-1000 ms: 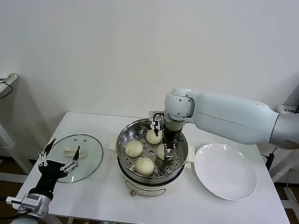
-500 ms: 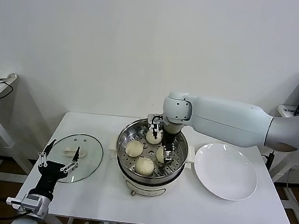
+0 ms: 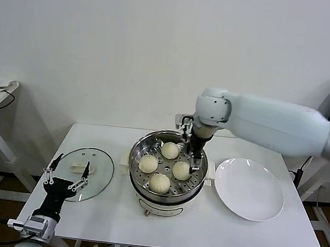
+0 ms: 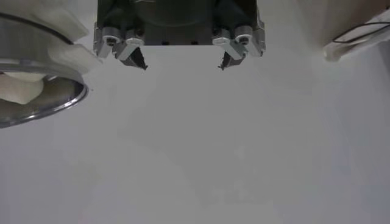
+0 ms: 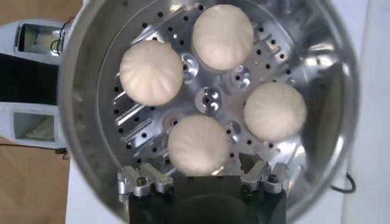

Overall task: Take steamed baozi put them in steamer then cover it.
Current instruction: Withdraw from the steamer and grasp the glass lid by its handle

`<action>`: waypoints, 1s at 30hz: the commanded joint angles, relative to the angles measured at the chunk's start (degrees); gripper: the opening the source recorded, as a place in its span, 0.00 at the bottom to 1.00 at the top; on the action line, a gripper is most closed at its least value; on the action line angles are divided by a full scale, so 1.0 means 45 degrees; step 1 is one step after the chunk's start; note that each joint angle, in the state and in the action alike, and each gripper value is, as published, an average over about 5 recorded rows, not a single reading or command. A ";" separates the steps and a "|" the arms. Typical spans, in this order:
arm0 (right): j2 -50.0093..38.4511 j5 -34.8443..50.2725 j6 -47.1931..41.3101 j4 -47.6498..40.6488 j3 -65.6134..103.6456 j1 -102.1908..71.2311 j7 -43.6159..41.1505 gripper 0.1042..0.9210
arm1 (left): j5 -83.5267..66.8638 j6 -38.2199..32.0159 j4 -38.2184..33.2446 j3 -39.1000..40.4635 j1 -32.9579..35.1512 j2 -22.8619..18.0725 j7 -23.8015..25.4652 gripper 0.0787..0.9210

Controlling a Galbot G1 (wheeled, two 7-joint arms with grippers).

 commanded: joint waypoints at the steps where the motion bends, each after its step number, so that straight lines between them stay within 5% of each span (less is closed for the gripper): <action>1: -0.4204 0.0396 0.0172 0.1901 0.1662 0.0691 -0.0214 0.88 | -0.0101 0.0131 -0.0132 -0.0051 -0.0003 -0.0001 0.0056 0.88; 7: -0.7227 0.0730 0.0983 0.2869 0.4907 -0.1762 0.0781 0.88 | -0.0598 0.0530 -0.0153 -0.0170 -0.0250 0.0012 0.0113 0.88; 18: -1.0973 0.3967 0.5707 0.3907 1.0996 -0.9016 0.8299 0.88 | -0.0739 0.0464 -0.0167 -0.0152 -0.0777 -0.0106 -0.0072 0.88; 24: -0.9772 0.5197 0.6977 0.3720 1.9266 -1.7578 1.1096 0.88 | -0.0726 0.0172 0.0066 -0.0074 -0.0980 -0.0088 -0.0048 0.88; 30: -0.7407 0.4531 0.7567 0.3687 2.3438 -2.1001 1.1816 0.88 | -0.0731 0.0084 0.0056 -0.0012 -0.0976 -0.0114 -0.0096 0.88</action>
